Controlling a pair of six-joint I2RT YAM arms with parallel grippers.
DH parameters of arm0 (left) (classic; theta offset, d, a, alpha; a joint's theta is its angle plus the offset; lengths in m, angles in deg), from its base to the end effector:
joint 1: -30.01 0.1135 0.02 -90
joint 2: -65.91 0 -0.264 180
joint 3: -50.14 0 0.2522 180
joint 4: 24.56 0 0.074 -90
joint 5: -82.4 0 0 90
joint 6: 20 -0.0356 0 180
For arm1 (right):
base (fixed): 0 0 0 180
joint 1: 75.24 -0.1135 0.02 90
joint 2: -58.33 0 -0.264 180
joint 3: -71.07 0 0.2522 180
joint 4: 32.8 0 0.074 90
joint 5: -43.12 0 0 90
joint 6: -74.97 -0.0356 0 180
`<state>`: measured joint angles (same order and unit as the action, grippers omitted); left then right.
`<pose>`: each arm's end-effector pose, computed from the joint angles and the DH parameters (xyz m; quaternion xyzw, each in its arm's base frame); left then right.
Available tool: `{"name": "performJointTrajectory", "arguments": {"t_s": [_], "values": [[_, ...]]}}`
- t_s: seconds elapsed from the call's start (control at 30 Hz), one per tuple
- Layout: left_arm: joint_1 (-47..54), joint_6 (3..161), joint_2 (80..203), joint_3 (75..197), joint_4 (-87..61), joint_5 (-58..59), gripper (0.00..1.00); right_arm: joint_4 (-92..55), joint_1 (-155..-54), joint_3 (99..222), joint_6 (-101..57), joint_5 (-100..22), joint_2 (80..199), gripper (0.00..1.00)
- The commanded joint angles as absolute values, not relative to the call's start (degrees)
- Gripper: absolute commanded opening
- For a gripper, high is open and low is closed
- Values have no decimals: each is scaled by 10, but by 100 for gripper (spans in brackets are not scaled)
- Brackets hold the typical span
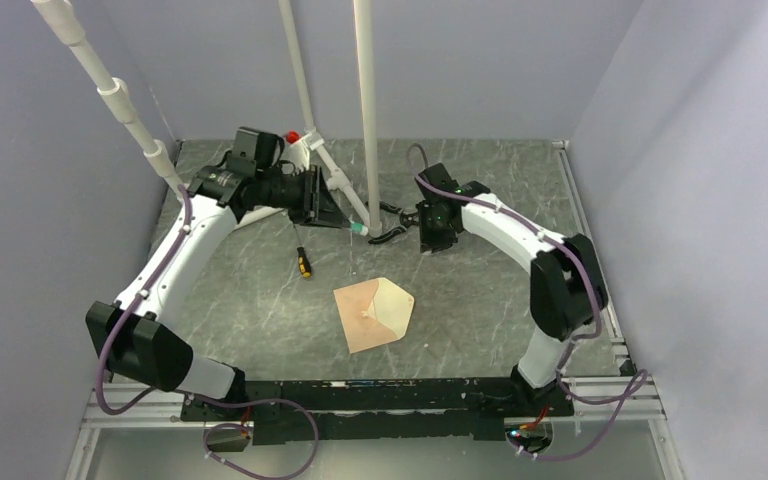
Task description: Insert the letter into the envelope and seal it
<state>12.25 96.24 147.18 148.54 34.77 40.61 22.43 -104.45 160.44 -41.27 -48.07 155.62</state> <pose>0.2713 -0.1148 0.3831 0.1033 0.8445 -0.4847 0.2030 0.3083 0.1715 0.2428 -0.0228 0.9724 0.0991 0.2102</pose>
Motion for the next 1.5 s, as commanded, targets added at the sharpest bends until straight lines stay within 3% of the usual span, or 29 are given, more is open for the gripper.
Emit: {"name": "performJointTrajectory", "arguments": {"t_s": [0.0, 0.17, 0.63, 0.73, 0.83, 1.0, 1.27, 1.47], "values": [[92, 915, 1470, 1487, 390, 348, 2, 292, -1045, 1661, -372, -560, 1605, 0], [79, 912, 1466, 1480, 393, 305, 2, 272, -1047, 1651, -360, -553, 1634, 0], [79, 910, 1466, 1487, 396, 283, 3, 203, -1047, 1597, -350, -509, 1686, 15], [79, 912, 1466, 1488, 396, 281, 3, 205, -1047, 1596, -349, -509, 1690, 25], [79, 909, 1468, 1497, 401, 274, 2, 212, -1047, 1600, -350, -517, 1683, 48], [79, 907, 1473, 1512, 406, 273, 3, 223, -1047, 1613, -352, -524, 1648, 62], [79, 909, 1472, 1522, 396, 304, 3, 222, -1046, 1617, -360, -501, 1546, 67], [78, 902, 1469, 1522, 381, 357, 2, 101, -1053, 1550, -245, -271, 1386, 69]]}}
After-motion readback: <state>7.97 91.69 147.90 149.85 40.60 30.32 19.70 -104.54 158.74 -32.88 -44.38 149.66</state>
